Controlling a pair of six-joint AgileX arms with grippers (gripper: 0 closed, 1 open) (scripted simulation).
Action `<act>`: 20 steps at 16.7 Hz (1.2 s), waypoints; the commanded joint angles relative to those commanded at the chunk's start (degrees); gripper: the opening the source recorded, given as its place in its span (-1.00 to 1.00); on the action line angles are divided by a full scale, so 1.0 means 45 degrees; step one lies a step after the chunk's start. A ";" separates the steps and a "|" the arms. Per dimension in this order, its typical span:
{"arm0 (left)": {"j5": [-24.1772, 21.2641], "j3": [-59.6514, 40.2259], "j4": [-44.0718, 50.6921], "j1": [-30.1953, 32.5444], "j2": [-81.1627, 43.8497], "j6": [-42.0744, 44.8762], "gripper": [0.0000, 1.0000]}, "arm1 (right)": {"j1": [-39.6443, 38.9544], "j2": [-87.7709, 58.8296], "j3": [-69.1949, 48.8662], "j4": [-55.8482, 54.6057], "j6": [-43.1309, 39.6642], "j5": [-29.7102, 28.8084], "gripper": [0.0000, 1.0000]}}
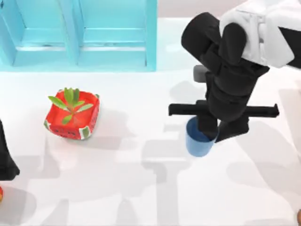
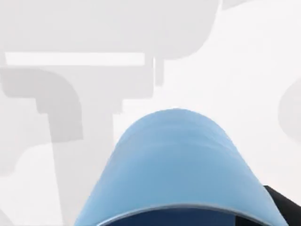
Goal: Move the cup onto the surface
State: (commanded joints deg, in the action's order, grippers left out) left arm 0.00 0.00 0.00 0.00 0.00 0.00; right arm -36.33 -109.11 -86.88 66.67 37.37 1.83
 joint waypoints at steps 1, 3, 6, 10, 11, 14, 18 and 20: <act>0.0000 0.0000 0.0000 0.0000 0.0000 0.0000 1.00 | -0.0050 -0.0108 0.0293 -0.0400 0.0045 -0.0006 -1.00; 0.0000 0.0000 0.0000 0.0000 0.0000 0.0000 1.00 | -0.0144 -0.0308 0.0813 -0.1113 0.0128 -0.0017 -1.00; 0.0000 0.0000 0.0000 0.0000 0.0000 0.0000 1.00 | -0.0193 -0.0412 0.1093 -0.1495 0.0172 -0.0023 -1.00; 0.0000 0.0000 0.0000 0.0000 0.0000 0.0000 1.00 | -0.0193 -0.0412 0.1093 -0.1495 0.0172 -0.0023 -0.85; 0.0000 0.0000 0.0000 0.0000 0.0000 0.0000 1.00 | -0.0193 -0.0412 0.1093 -0.1495 0.0172 -0.0023 -0.70; 0.0000 0.0000 0.0000 0.0000 0.0000 0.0000 1.00 | -0.0193 -0.0412 0.1093 -0.1495 0.0172 -0.0023 -0.25; 0.0000 0.0000 0.0000 0.0000 0.0000 0.0000 1.00 | -0.0193 -0.0412 0.1093 -0.1495 0.0172 -0.0023 0.36; 0.0000 0.0000 0.0000 0.0000 0.0000 0.0000 1.00 | -0.0193 -0.0412 0.1093 -0.1495 0.0172 -0.0023 0.66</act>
State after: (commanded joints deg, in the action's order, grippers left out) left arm 0.00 0.00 0.00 0.00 0.00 0.00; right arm -37.20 -110.97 -81.97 59.94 38.14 1.73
